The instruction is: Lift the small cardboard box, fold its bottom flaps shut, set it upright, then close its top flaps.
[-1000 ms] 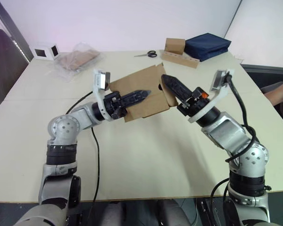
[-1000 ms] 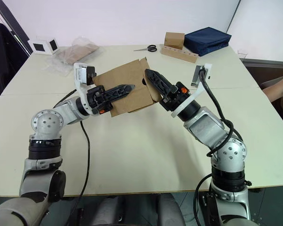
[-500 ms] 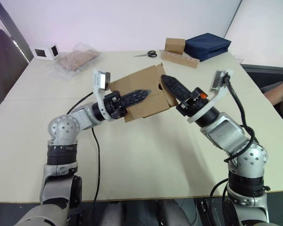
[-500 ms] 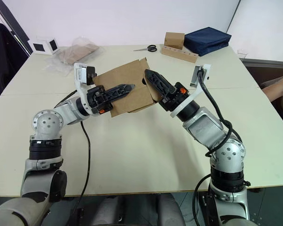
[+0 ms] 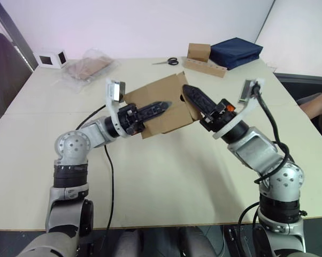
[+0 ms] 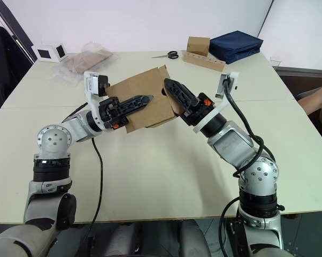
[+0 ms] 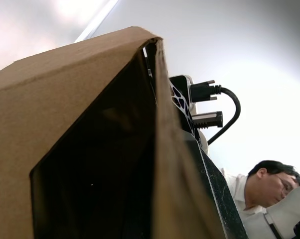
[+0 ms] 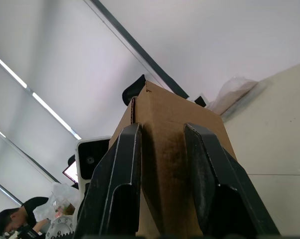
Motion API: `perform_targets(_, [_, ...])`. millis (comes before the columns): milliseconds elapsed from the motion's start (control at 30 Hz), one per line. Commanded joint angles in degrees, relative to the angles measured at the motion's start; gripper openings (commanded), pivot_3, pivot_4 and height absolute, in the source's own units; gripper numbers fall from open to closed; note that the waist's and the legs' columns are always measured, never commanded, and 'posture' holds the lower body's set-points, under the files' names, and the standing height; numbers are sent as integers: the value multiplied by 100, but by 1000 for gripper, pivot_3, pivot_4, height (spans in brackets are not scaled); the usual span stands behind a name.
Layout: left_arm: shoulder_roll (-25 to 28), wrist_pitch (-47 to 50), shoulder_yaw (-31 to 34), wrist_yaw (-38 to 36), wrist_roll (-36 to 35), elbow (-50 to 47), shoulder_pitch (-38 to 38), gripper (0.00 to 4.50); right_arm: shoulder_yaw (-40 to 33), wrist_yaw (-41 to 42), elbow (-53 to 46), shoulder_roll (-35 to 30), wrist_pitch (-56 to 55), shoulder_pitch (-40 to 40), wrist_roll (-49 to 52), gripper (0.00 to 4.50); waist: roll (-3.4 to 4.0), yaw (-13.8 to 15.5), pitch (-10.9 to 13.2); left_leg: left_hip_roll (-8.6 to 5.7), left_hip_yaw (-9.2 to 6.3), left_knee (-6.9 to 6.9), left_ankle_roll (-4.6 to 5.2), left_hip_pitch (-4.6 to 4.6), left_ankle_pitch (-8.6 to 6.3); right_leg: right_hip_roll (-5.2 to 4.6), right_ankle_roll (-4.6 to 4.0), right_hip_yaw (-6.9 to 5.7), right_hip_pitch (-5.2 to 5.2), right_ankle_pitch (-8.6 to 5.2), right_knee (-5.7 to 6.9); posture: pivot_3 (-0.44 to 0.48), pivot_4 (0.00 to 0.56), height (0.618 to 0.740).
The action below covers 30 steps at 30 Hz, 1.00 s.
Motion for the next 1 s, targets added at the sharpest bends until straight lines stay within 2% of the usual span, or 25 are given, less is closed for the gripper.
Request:
perform_targets(33, [-39, 36, 35, -51, -250, -223, -120, 0, 7, -17, -155, 18, -36, -136, -78, 1336, 0, 1, 0, 0, 0, 0, 0, 0, 0, 0, 0, 0, 0, 0, 0, 0, 150, 740])
perform_targets(600, [-76, 78, 115, 42, -280, -116, -185, 0, 12, 285, -285, -79, 22, -86, -446, 1336, 0, 2, 0, 0, 0, 0, 0, 0, 0, 0, 0, 0, 0, 0, 0, 0, 150, 740])
perform_targets(1000, [-196, -230, 31, 170, 7, 33, -210, 0, 298, -277, -496, 506, -41, -91, -242, 1336, 0, 0, 0, 0, 0, -2, 0, 0, 0, 0, 0, 0, -1, 0, 0, 0, 150, 740])
